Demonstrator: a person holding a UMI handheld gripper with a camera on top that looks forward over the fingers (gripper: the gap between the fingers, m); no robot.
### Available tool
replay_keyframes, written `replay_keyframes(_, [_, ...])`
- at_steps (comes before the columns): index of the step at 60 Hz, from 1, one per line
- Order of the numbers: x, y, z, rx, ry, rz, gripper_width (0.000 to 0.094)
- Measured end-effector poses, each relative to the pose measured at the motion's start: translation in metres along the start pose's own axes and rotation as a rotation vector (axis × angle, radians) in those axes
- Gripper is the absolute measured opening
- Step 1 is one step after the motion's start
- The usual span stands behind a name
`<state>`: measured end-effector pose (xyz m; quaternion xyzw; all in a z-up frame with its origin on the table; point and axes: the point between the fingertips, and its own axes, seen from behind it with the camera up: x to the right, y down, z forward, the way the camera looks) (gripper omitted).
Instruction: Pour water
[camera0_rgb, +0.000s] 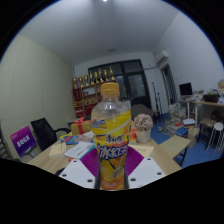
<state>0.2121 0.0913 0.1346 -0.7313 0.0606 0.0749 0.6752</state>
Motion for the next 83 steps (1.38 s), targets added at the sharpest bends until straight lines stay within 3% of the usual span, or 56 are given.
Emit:
replay_keyframes(5, [0.007, 0.041, -0.006, -0.028, 0.025, -0.025, 0.0317])
replay_keyframes(9, [0.018, 0.036, 0.014, -0.060, 0.041, -0.069, 0.0315])
replay_keyframes(17, [0.019, 0.072, 0.011, -0.099, 0.040, -0.133, 0.0318])
replay_keyframes(30, [0.018, 0.062, 0.011, -0.067, 0.023, -0.201, 0.0321])
replay_keyframes(37, [0.018, 0.065, 0.009, -0.094, 0.028, -0.195, 0.0485])
replay_keyframes(44, [0.028, 0.070, -0.010, -0.155, 0.049, -0.203, 0.0856])
replay_keyframes(59, [0.031, 0.054, -0.124, -0.116, 0.071, -0.186, 0.0832])
replay_keyframes(71, [0.010, 0.048, -0.220, -0.115, 0.013, -0.134, 0.0831])
replay_keyframes(83, [-0.004, 0.062, -0.271, -0.123, -0.045, -0.077, 0.0827])
